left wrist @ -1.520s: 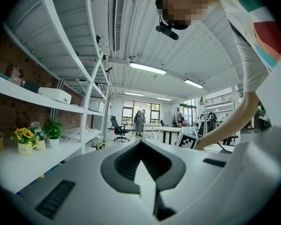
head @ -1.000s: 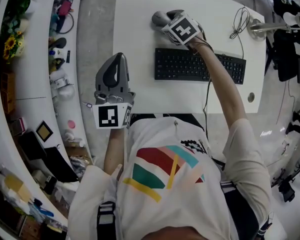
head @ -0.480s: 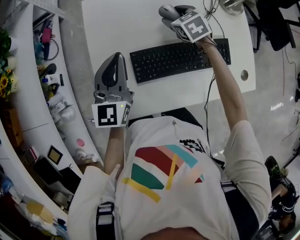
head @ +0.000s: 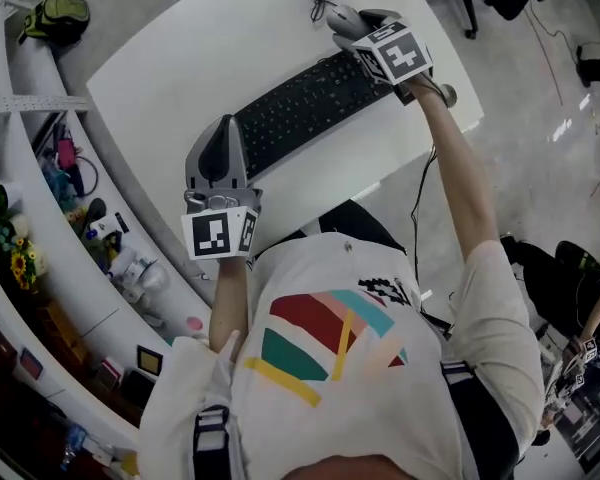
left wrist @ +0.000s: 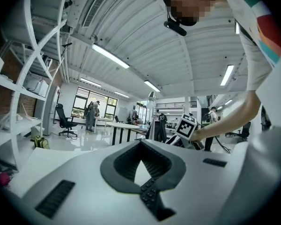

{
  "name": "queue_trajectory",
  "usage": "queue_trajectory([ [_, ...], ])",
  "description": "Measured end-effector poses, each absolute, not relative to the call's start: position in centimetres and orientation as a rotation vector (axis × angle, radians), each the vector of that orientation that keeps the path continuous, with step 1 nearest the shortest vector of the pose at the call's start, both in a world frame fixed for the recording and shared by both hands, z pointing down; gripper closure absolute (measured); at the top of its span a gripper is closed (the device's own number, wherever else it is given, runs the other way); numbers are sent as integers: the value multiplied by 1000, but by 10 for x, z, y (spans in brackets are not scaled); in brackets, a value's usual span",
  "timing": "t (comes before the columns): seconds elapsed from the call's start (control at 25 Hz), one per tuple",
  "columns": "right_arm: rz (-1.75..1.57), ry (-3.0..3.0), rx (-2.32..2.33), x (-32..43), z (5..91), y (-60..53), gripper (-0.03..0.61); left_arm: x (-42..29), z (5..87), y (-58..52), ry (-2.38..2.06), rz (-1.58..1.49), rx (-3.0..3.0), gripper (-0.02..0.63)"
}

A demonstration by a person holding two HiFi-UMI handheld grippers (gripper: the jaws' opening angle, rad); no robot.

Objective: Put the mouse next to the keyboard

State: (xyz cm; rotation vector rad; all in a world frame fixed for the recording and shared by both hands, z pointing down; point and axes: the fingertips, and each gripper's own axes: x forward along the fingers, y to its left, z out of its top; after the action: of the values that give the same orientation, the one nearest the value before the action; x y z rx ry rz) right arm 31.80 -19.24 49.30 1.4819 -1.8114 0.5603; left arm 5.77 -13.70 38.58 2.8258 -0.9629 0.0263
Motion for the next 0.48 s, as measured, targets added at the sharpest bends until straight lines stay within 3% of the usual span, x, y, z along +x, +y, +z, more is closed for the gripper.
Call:
queue_trajectory([
  [0.48,683,-1684,1656,420,494,-107,278,144,379,-101,-715,36,2897,569],
])
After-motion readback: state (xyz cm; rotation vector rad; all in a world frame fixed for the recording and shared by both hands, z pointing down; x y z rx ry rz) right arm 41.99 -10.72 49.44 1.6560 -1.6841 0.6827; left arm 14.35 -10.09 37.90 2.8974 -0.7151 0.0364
